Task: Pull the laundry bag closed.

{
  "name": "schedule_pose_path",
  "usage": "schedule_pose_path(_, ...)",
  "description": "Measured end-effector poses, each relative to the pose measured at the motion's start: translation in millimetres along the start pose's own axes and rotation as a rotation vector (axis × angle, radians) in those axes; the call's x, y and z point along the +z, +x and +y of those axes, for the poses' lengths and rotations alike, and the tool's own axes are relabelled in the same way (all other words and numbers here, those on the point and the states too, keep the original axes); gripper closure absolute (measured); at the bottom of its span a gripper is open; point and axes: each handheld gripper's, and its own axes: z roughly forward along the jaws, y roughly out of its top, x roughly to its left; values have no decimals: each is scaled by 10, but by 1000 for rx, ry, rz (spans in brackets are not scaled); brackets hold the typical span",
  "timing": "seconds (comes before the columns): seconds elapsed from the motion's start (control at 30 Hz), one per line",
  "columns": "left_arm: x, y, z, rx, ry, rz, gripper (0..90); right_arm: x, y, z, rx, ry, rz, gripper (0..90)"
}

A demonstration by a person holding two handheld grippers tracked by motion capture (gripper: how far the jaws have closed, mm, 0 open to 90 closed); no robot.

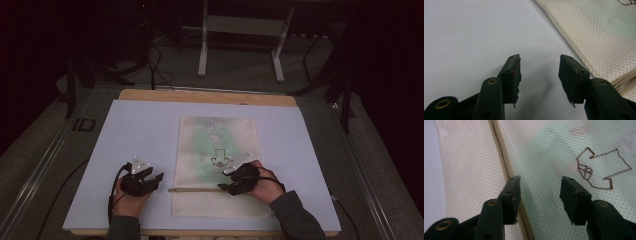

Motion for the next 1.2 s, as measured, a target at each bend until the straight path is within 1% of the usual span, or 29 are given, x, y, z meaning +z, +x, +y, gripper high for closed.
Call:
schedule_pose_path(0.1,0,0,1,1,-1,0,513,32,18,35,-7,1,8,511)
schedule_pose_path(0.23,1,-1,1,2,1,-1,513,71,45,88,-27,3,18,523)
schedule_pose_path(0.3,3,-2,1,2,1,-2,513,87,58,108,-25,5,21,529)
schedule_pose_path(0.4,3,-2,1,2,1,-3,513,122,71,137,-35,16,32,536)
schedule_pose_path(0.6,6,-3,1,2,2,-4,513,158,95,185,-51,19,44,544)
schedule_pose_path(0.7,5,-2,1,0,1,-4,513,175,110,215,-61,25,51,555)
schedule_pose_path(0.77,4,1,1,1,1,-5,513,192,120,240,-68,27,56,582)
schedule_pose_path(0.97,7,0,1,1,2,-6,513,239,148,317,-86,14,80,636)
schedule_pose_path(1.2,8,1,2,2,2,-7,513,318,194,411,-102,12,95,635)
